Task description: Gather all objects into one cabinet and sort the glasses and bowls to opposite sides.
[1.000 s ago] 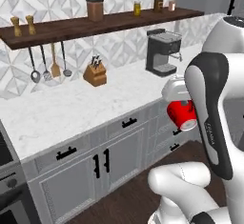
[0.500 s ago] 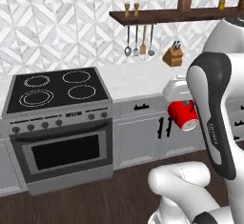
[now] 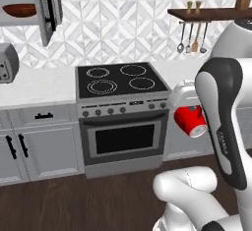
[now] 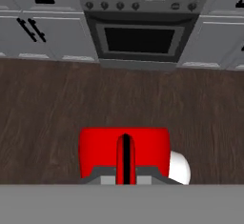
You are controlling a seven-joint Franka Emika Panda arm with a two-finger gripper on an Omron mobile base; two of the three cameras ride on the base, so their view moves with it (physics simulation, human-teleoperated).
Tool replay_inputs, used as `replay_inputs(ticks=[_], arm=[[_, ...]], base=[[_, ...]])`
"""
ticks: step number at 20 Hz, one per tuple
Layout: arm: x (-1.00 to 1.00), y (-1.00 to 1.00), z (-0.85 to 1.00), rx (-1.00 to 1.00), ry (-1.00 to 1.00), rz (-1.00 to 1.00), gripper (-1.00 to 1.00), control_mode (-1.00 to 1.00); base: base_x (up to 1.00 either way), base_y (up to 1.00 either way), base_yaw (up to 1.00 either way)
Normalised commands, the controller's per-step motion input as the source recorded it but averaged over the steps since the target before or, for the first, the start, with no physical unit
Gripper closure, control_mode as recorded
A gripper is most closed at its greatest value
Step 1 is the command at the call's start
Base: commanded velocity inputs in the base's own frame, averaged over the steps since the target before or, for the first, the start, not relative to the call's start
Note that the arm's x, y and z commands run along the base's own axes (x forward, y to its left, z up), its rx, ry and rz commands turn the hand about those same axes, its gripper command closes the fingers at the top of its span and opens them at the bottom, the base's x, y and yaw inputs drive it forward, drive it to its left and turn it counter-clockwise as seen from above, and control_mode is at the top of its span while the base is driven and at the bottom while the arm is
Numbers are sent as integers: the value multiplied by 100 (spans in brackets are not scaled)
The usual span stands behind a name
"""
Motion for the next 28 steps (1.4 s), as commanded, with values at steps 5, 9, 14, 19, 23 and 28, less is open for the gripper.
replay_inputs(ticks=[5, 9, 14, 19, 23, 28], arm=[[0, 0, 0, 0, 0, 0, 100, 100], [0, 0, 0, 0, 0, 0, 100, 100], [0, 0, 0, 0, 0, 0, 100, 100], [0, 0, 0, 0, 0, 0, 100, 100], [0, 0, 0, 0, 0, 0, 100, 100], [0, 0, 0, 0, 0, 0, 100, 100]], base=[[13, 100, 0], [11, 100, 0], [37, 100, -1], [49, 100, -4], [52, 100, -4], [60, 82, -3]])
